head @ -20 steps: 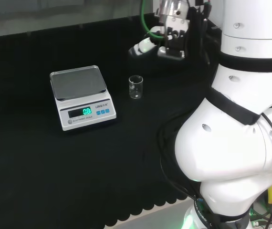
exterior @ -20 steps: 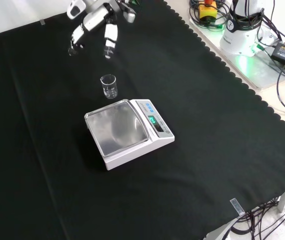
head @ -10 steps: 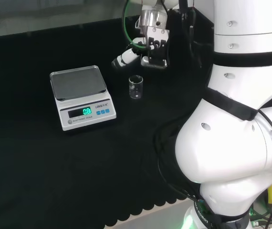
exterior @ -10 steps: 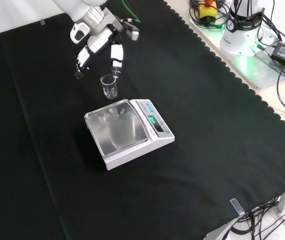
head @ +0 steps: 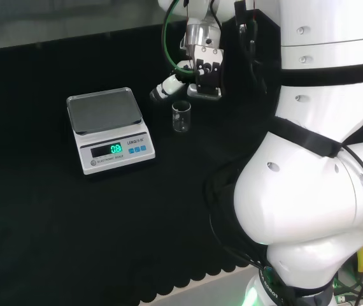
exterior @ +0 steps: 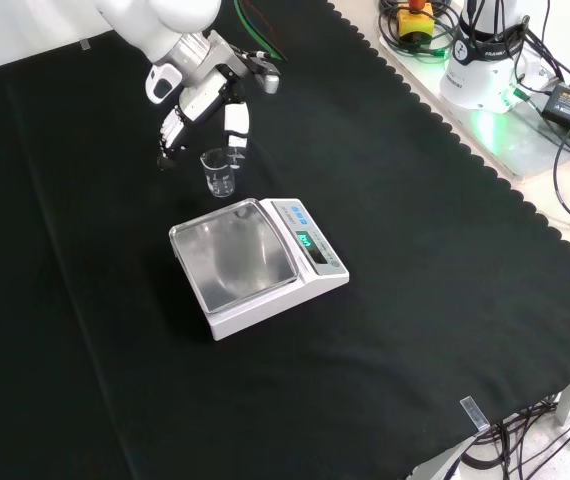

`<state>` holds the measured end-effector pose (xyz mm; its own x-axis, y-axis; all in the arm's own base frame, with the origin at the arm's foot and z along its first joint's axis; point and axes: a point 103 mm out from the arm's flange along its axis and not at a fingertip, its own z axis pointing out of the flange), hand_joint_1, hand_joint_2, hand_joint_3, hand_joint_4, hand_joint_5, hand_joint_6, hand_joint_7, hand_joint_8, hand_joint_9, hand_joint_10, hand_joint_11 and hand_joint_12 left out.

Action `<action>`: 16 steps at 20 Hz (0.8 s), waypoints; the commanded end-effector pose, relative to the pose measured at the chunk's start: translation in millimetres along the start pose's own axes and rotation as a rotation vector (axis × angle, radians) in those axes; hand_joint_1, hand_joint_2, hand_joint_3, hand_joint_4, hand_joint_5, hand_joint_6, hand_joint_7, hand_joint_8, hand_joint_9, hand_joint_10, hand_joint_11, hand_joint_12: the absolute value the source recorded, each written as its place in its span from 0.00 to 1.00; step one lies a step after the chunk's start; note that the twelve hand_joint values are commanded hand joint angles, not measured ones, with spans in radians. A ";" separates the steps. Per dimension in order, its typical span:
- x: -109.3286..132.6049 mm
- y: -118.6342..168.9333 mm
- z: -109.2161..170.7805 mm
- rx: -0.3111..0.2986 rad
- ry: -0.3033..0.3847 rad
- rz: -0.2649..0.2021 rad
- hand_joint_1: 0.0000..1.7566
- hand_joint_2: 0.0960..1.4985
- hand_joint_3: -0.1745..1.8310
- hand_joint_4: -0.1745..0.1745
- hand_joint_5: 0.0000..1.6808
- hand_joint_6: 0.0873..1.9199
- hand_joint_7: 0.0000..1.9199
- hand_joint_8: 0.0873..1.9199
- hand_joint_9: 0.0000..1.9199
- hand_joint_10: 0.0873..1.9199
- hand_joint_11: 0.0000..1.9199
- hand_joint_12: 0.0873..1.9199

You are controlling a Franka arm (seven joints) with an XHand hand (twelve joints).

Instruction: Pick up the beaker.

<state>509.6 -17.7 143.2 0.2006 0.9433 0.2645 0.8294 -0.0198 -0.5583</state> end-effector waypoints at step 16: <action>-23.1 15.5 23.5 0.048 -0.016 0.089 0.34 0.48 0.11 0.29 0.11 0.00 0.00 0.37 0.00 0.40 0.05 0.75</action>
<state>505.5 -32.3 112.9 0.2619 0.9416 0.2114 0.7805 -0.0778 -0.6203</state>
